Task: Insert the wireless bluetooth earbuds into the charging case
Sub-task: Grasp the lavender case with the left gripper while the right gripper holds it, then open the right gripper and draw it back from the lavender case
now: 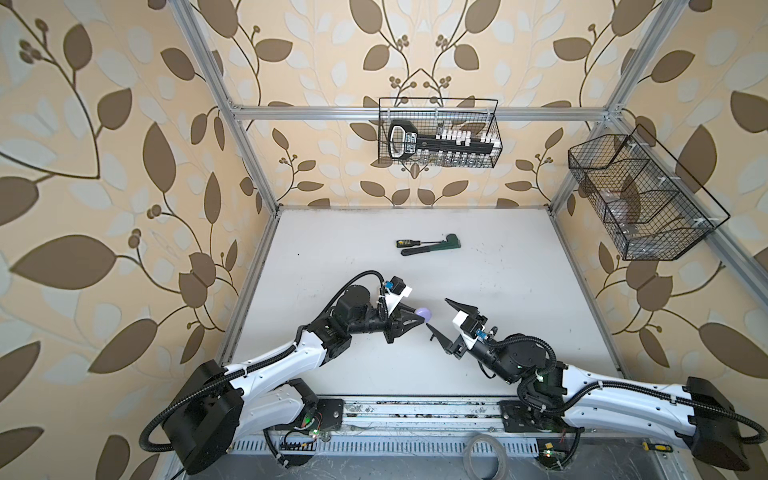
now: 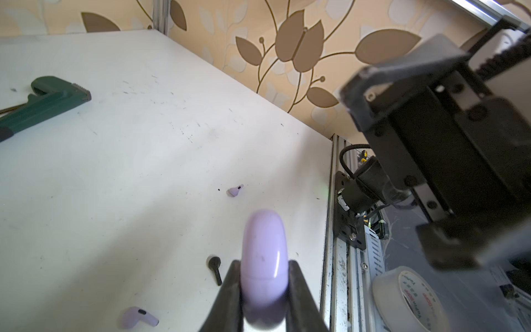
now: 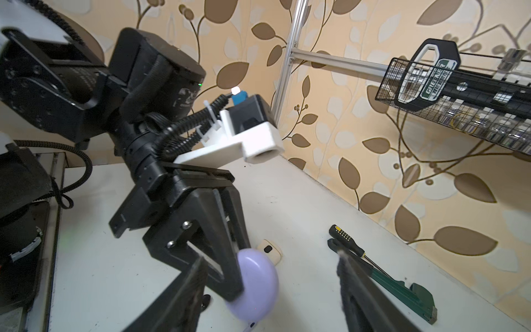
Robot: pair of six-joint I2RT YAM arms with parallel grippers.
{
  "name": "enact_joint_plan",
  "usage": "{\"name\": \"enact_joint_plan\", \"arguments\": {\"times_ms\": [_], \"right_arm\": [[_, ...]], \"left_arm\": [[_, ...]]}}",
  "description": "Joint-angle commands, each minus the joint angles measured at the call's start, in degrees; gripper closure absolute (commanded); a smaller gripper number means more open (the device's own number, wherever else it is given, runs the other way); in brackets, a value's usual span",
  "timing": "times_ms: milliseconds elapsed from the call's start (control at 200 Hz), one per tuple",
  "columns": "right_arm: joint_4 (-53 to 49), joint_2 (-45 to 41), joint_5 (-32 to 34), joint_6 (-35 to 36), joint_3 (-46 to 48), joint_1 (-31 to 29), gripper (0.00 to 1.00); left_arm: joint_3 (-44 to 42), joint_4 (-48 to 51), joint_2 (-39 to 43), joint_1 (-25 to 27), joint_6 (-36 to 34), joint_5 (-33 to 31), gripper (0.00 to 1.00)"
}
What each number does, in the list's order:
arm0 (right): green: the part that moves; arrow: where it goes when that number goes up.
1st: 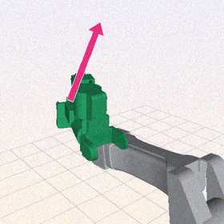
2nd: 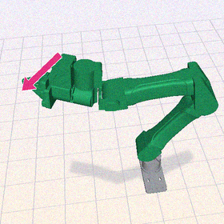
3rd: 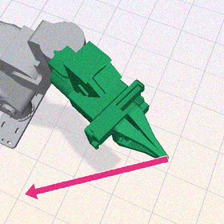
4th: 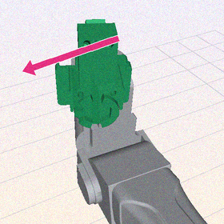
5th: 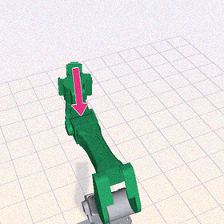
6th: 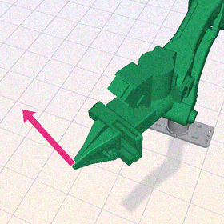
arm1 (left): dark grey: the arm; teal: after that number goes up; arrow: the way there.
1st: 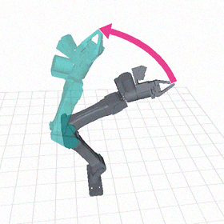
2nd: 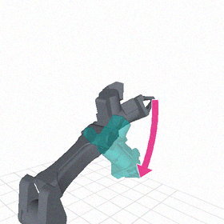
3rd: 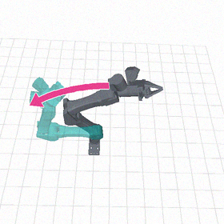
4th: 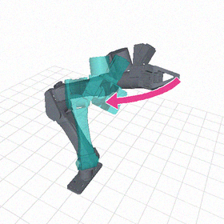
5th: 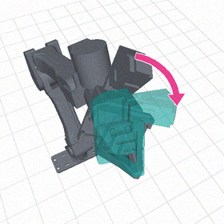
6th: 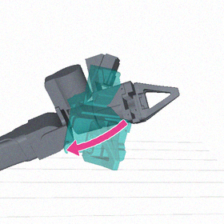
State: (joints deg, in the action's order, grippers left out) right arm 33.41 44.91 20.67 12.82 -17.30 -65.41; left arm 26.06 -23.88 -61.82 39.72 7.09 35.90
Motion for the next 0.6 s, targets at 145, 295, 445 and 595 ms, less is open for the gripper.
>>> {"name": "enact_joint_plan", "arguments": {"times_ms": [145, 295, 445, 595], "right_arm": [[-2.97, 2.61, -0.78, -5.25, -1.84, 1.47, 0.28], [-3.26, 4.89, -1.23, -5.76, -3.34, 1.39, 0.29], [-3.1, 5.63, -0.92, -5.94, -3.71, 1.42, 0.29], [-3.28, 6.06, -1.15, -6.01, -3.99, 1.56, 0.3]], "left_arm": [[-4.01, -12.07, 3.42, 1.09, -7.04, 5.2, 1.0], [-8.03, -21.24, 3.1, 1.23, -8.1, 5.92, 1.0], [-9.31, -21.7, 4.4, 1.31, -10.98, 7.03, 1.0], [-9.03, -21.65, 4.0, 1.32, -11.59, 8.35, 1.0]]}}
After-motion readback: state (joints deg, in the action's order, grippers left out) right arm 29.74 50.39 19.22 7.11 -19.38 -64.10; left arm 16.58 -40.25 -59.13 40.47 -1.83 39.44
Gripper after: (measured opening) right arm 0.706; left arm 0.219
